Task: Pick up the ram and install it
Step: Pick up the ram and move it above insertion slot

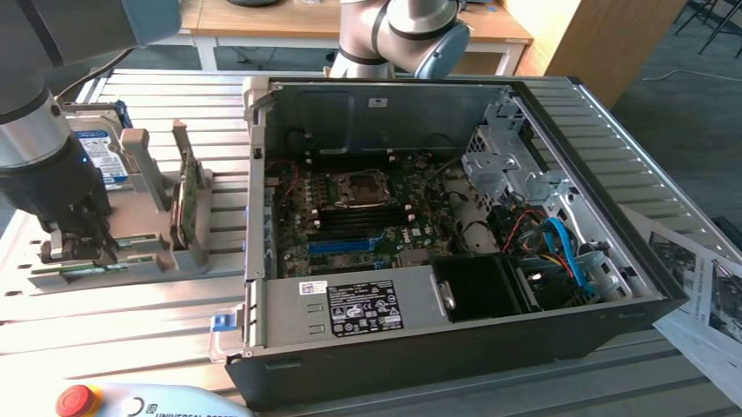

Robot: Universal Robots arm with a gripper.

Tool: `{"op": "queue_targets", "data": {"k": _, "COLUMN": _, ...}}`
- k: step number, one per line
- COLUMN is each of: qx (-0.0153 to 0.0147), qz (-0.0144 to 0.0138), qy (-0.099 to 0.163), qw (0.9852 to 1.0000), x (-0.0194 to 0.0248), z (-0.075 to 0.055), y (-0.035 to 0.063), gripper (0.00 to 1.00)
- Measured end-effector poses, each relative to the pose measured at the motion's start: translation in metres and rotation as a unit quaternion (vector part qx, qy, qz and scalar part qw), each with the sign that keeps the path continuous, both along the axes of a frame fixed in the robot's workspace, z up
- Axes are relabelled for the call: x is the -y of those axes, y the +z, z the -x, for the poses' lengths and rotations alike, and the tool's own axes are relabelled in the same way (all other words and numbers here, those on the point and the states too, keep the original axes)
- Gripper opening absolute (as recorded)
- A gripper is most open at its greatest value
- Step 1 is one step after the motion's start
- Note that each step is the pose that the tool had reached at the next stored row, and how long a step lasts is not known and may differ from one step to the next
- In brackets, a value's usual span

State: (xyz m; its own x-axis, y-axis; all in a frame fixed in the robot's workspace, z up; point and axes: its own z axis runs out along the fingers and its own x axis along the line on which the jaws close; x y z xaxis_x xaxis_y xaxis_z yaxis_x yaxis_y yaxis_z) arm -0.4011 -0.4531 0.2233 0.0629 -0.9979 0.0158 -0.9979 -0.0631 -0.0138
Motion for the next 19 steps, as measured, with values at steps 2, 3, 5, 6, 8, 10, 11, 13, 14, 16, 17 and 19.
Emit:
{"op": "queue_targets", "data": {"k": 2, "qx": 0.0, "qz": 0.0, "qy": 0.0, "qw": 1.0, "x": 0.0, "z": 0.0, "y": -0.0013, "gripper": 0.24}}
{"op": "queue_targets", "data": {"k": 3, "qx": 0.0, "qz": 0.0, "qy": 0.0, "qw": 1.0, "x": 0.0, "z": 0.0, "y": -0.0019, "gripper": 0.24}}
{"op": "queue_targets", "data": {"k": 5, "qx": 0.0, "qz": 0.0, "qy": 0.0, "qw": 1.0, "x": 0.0, "z": 0.0, "y": -0.0029, "gripper": 0.24}}
{"op": "queue_targets", "data": {"k": 6, "qx": -0.0001, "qz": 0.0, "qy": 0.0, "qw": 1.0, "x": 0.0, "z": 0.0, "y": -0.0031, "gripper": 0.24}}
{"op": "queue_targets", "data": {"k": 8, "qx": -0.0001, "qz": 0.0001, "qy": 0.0, "qw": 1.0, "x": 0.0, "z": 0.0, "y": -0.0032, "gripper": 0.24}}
{"op": "queue_targets", "data": {"k": 10, "qx": 0.0, "qz": 0.0, "qy": 0.0, "qw": 1.0, "x": 0.0, "z": 0.0, "y": -0.0033, "gripper": 0.24}}
{"op": "queue_targets", "data": {"k": 11, "qx": 0.0, "qz": 0.0, "qy": 0.0, "qw": 1.0, "x": 0.0, "z": 0.0, "y": -0.0033, "gripper": 0.24}}
{"op": "queue_targets", "data": {"k": 13, "qx": 0.0, "qz": 0.0, "qy": 0.0, "qw": 1.0, "x": 0.0, "z": 0.0, "y": -0.0034, "gripper": 0.24}}
{"op": "queue_targets", "data": {"k": 14, "qx": 0.0, "qz": 0.0, "qy": 0.0, "qw": 1.0, "x": 0.0, "z": 0.0, "y": -0.0035, "gripper": 0.24}}
{"op": "queue_targets", "data": {"k": 16, "qx": 0.0, "qz": 0.0, "qy": 0.0, "qw": 1.0, "x": 0.0, "z": 0.0, "y": -0.004, "gripper": 0.24}}
{"op": "queue_targets", "data": {"k": 17, "qx": 0.0, "qz": 0.0, "qy": 0.0, "qw": 1.0, "x": 0.0, "z": 0.0, "y": -0.0042, "gripper": 0.24}}
{"op": "queue_targets", "data": {"k": 19, "qx": 0.0, "qz": 0.0, "qy": 0.0, "qw": 1.0, "x": -0.0002, "z": 0.0, "y": -0.0047, "gripper": 0.24}}
